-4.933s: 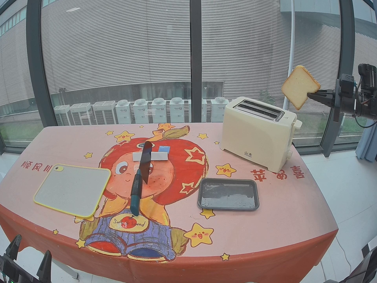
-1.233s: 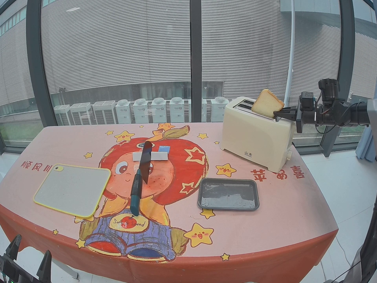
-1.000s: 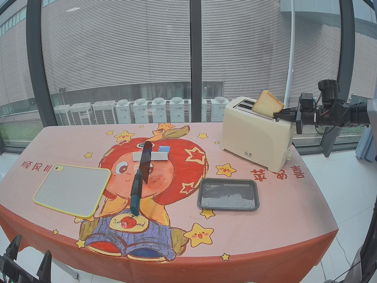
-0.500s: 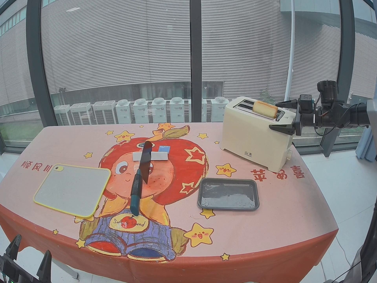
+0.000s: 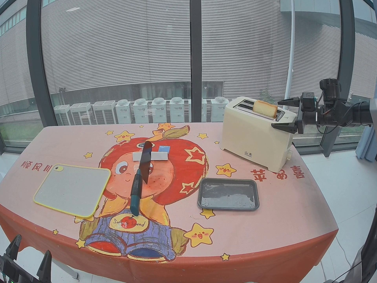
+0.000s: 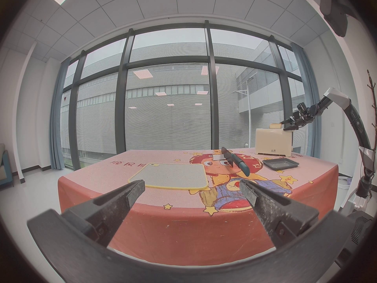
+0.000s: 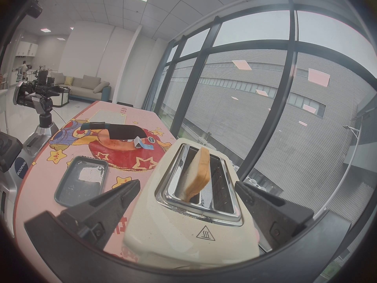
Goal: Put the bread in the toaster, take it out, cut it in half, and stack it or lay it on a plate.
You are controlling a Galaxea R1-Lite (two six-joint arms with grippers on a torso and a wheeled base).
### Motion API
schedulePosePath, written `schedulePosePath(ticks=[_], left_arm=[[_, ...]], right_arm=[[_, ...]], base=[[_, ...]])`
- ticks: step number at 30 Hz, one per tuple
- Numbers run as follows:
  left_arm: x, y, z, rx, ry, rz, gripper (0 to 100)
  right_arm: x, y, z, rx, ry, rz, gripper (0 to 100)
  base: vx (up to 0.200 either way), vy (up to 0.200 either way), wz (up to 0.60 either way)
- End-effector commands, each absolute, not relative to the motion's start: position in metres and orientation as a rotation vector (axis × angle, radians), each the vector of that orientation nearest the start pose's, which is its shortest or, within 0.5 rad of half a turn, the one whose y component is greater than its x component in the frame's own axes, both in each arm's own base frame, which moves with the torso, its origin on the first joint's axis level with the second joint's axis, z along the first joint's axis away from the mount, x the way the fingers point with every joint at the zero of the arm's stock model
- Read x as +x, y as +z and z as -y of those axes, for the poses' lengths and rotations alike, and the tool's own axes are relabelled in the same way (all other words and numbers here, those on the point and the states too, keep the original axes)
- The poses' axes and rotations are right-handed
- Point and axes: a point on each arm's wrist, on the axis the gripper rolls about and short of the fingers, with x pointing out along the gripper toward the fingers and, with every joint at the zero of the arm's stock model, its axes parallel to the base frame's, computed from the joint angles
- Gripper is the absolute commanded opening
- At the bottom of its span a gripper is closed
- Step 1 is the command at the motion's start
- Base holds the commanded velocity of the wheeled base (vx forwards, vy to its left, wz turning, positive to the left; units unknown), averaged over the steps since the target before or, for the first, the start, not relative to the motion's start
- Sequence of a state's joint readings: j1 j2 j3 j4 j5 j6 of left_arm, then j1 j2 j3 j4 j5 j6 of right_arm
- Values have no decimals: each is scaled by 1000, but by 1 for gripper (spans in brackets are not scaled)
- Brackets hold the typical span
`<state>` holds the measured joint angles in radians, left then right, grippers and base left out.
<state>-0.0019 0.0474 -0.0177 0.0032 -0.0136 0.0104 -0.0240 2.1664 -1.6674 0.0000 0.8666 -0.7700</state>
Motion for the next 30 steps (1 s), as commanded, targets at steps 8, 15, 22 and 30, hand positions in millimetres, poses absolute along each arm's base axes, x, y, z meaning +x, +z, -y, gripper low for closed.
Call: schedulePosePath(ticks=[8,15,22,30], left_arm=[[-19,76,0,10,-16,-52,100],[-19,76,0,10,-16,-54,100],[-19,76,0,10,-16,-52,100],[-19,76,0,10,-16,-52,100]], right_arm=[[403,212,-5,-484,941,-113,100],[367,203,-7,-398,954,-201,100],[344,202,-2,-378,937,-234,100],[318,197,4,-357,917,-272,100]], base=[[0,0,0],[0,0,0],[0,0,0],[0,0,0]])
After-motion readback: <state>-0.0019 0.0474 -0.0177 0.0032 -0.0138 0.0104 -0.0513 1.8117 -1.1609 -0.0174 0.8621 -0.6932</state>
